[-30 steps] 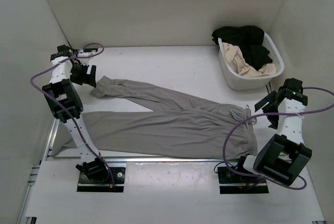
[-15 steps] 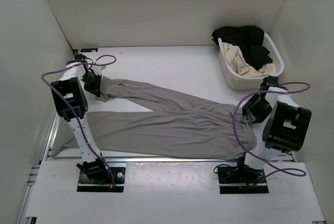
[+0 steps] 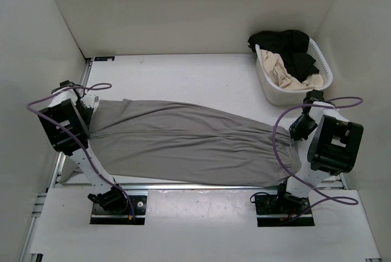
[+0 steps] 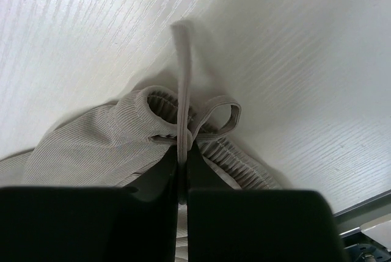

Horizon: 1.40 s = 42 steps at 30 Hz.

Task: Fold and stack the trousers
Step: Flatten the trousers out

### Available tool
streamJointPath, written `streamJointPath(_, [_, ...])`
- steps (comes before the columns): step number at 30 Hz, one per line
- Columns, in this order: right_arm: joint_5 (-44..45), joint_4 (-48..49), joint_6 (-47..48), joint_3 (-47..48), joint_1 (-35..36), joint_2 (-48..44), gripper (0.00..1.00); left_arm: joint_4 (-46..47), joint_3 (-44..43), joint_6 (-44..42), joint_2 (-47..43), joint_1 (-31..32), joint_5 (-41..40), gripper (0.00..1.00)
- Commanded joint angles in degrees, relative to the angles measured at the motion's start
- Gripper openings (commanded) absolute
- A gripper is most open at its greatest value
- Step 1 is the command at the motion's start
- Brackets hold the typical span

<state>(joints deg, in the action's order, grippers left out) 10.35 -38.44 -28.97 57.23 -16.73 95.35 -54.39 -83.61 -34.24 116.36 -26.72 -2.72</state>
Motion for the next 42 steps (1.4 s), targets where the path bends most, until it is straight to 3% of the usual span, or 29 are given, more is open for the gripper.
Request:
streamJointPath(1, [1.4, 0.9, 1.3, 0.2, 0.0, -0.6, 0.00, -0.4, 1.6, -4.0, -4.6, -1.4, -2.0, 0.27])
streamJointPath(2, [-0.1, 0.9, 1.3, 0.7, 0.0, -0.6, 0.00, -0.5, 1.6, -4.0, -4.6, -1.4, -0.8, 0.63])
streamJointPath(4, [-0.7, 0.9, 2.0, 1.3, 0.0, -0.6, 0.00, -1.7, -2.5, -3.4, -4.6, -0.9, 4.3, 0.77])
streamJointPath(9, [-2.4, 0.9, 3.0, 3.8, 1.3, 1.2, 0.00, -2.3, -15.6, 0.9, 1.0, 2.4, 14.7, 0.82])
streamJointPath(12, [-1.7, -0.1, 3.0, 4.6, 1.8, 1.8, 0.00, -3.3, -23.9, 3.8, 8.0, 4.3, 15.3, 0.82])
streamJointPath(14, [-1.2, -0.1, 3.0, 5.1, 1.8, 1.8, 0.00, -4.1, -28.4, 5.1, 11.8, 5.5, 11.5, 0.82])
streamJointPath(18, [-0.1, -1.4, 3.6, 5.7, 1.8, 1.8, 0.00, -4.7, -31.2, 6.3, 18.7, 5.5, 10.0, 0.82])
streamJointPath(25, [-0.1, -2.5, 3.6, 8.7, 2.3, 3.1, 0.00, -5.2, -28.3, 5.0, 22.0, 6.7, 11.4, 0.82])
streamJointPath(26, [-0.1, -3.1, 3.6, 9.2, 2.3, 3.1, 0.00, -5.2, -28.3, 5.0, 22.6, 6.7, 11.4, 0.73])
streamJointPath(27, [-0.1, -3.1, 3.6, 9.7, 2.3, 3.7, 0.00, -5.2, -28.3, 5.0, 22.6, 6.7, 12.2, 0.57])
streamJointPath(29, [-0.1, -3.7, 3.6, 11.6, 2.3, 4.3, 0.00, -4.7, -28.8, 5.7, 23.2, 6.7, 12.7, 0.15])
streamJointPath(35, [1.2, -5.6, 4.1, 19.6, 2.3, 6.4, 0.00, -4.7, -38.1, 6.4, 23.2, 6.7, 14.5, 0.15])
streamJointPath(38, [1.3, -5.6, 4.1, 24.7, 1.1, 7.2, 0.00, -1.5, -43.7, 7.8, 21.5, 6.7, 14.5, 0.15])
streamJointPath(42, [1.3, -5.1, 4.1, 29.6, -0.1, 9.0, 0.00, 5.5, -44.3, 9.1, 16.8, 7.2, 13.9, 0.15])
